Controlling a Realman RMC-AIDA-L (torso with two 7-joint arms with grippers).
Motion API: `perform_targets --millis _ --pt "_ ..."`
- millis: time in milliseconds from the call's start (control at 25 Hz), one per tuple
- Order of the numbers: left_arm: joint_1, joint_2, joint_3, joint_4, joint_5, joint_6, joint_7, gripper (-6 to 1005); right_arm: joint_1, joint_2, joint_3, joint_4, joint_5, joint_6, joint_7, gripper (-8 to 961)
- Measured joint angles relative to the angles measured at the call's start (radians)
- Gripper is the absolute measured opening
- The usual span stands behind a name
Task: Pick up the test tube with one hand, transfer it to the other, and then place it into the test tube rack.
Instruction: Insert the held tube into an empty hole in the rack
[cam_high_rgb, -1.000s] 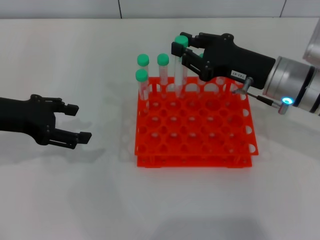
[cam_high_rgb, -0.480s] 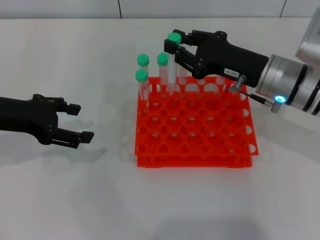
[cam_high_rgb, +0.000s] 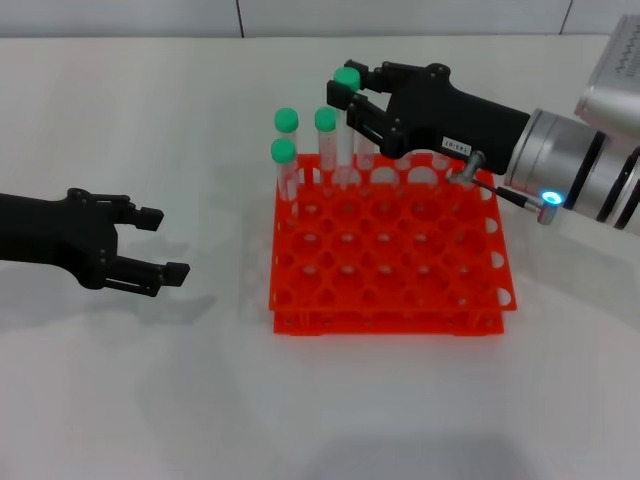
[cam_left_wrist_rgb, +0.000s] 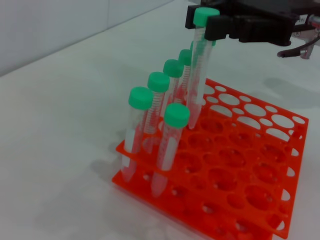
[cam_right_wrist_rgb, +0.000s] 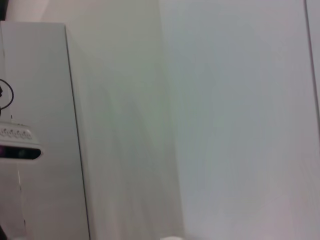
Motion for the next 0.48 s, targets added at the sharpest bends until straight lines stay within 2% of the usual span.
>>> perform_targets --millis 200,480 --pt "-0.003 0.001 0.0 -0.002 0.0 -0.001 0.0 881 0.006 0.0 -0.017 0.0 0.015 0.004 -0.001 266" --pt "-0.003 0.001 -0.01 -0.003 0.0 -0.001 0.003 881 0.027 0.0 -0.093 0.002 0.094 0.032 -0.038 267"
